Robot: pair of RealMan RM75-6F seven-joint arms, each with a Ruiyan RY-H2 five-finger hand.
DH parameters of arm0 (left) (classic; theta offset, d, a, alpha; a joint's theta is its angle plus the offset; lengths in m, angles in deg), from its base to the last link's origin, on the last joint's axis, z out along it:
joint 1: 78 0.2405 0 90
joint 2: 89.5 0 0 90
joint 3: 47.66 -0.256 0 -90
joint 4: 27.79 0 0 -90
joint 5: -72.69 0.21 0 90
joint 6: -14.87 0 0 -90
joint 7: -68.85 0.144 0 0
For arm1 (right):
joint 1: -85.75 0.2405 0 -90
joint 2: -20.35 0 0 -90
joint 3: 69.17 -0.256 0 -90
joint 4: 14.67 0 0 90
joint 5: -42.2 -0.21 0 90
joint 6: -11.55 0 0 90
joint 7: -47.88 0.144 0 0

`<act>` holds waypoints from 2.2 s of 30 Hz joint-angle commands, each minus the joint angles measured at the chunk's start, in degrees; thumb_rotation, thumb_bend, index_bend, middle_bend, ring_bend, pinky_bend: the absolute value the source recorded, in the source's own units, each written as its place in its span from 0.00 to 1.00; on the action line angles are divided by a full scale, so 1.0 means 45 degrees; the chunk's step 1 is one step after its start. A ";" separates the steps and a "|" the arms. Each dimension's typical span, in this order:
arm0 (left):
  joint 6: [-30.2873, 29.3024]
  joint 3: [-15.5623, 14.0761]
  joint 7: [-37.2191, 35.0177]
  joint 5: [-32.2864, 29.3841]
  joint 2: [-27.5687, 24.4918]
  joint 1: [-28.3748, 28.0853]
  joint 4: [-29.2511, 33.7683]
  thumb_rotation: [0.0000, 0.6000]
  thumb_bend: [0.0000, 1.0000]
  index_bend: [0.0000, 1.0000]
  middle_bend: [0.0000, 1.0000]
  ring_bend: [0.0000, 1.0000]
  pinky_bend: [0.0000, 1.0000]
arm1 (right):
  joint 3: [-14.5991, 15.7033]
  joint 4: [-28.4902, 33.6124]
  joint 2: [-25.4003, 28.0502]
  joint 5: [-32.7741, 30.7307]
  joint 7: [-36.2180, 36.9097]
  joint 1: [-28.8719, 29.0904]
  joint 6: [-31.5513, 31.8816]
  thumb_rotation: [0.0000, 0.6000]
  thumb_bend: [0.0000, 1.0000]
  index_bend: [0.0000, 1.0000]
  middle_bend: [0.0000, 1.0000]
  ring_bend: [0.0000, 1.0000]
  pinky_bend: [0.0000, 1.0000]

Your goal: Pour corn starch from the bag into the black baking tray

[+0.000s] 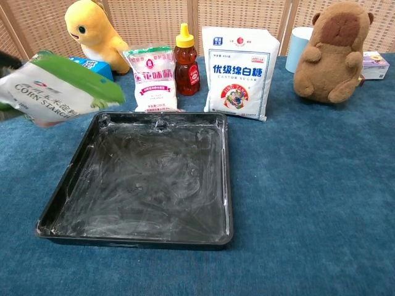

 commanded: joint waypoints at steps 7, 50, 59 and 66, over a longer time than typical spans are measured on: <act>0.0817 -0.0011 0.3951 0.1439 -0.1645 -0.1155 0.1486 1.00 0.28 0.67 0.60 0.59 0.61 | -0.0017 -0.0010 0.0089 -0.0030 0.0205 -0.0026 0.0049 1.00 0.04 0.07 0.00 0.01 0.00; 0.2712 -0.0105 0.9452 0.2886 -0.2772 -0.2510 0.2554 1.00 0.27 0.72 0.65 0.62 0.61 | -0.0019 -0.0044 0.0061 -0.0040 0.0205 -0.0007 0.0028 1.00 0.04 0.07 0.00 0.01 0.00; 0.0958 -0.0013 0.5308 0.0725 -0.1607 -0.1187 0.1618 1.00 0.27 0.72 0.65 0.62 0.61 | 0.0006 -0.0044 0.0050 -0.0026 0.0171 0.0010 -0.0028 1.00 0.04 0.07 0.00 0.01 0.00; -0.0192 0.0055 0.1461 -0.0667 -0.0219 -0.0197 -0.0112 1.00 0.27 0.72 0.65 0.62 0.61 | 0.0022 -0.0047 -0.0002 -0.0048 0.0039 0.0035 -0.0098 1.00 0.04 0.07 0.00 0.01 0.00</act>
